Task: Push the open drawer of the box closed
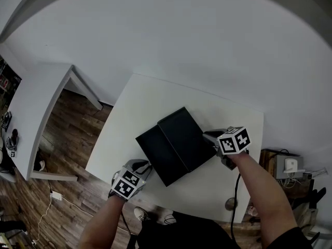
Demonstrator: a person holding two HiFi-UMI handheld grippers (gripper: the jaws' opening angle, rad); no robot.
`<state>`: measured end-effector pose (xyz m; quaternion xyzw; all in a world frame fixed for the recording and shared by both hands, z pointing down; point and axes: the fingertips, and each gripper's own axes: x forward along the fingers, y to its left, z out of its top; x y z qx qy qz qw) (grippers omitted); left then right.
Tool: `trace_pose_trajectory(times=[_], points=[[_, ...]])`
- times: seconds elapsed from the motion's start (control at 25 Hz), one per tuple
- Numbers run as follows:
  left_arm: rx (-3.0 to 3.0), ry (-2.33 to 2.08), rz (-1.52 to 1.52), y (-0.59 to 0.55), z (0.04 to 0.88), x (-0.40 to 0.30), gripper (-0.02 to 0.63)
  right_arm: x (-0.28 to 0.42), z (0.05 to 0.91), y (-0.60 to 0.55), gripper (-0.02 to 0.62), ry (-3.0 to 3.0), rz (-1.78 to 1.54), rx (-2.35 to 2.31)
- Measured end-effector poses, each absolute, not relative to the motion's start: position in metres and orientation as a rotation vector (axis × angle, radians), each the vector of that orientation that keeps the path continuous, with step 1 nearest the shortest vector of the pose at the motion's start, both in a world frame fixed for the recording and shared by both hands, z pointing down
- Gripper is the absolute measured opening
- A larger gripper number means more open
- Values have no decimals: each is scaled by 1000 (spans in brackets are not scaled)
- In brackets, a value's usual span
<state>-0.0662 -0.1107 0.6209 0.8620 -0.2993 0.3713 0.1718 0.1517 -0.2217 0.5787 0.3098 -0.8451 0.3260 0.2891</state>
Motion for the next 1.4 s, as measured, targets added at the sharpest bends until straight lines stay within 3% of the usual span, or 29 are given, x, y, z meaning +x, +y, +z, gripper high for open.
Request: trace_pose_trajectory(times=[1.4], points=[[2402,-849,914,-129,611,-38,72,152,578,-220,44,-2280,891,839]])
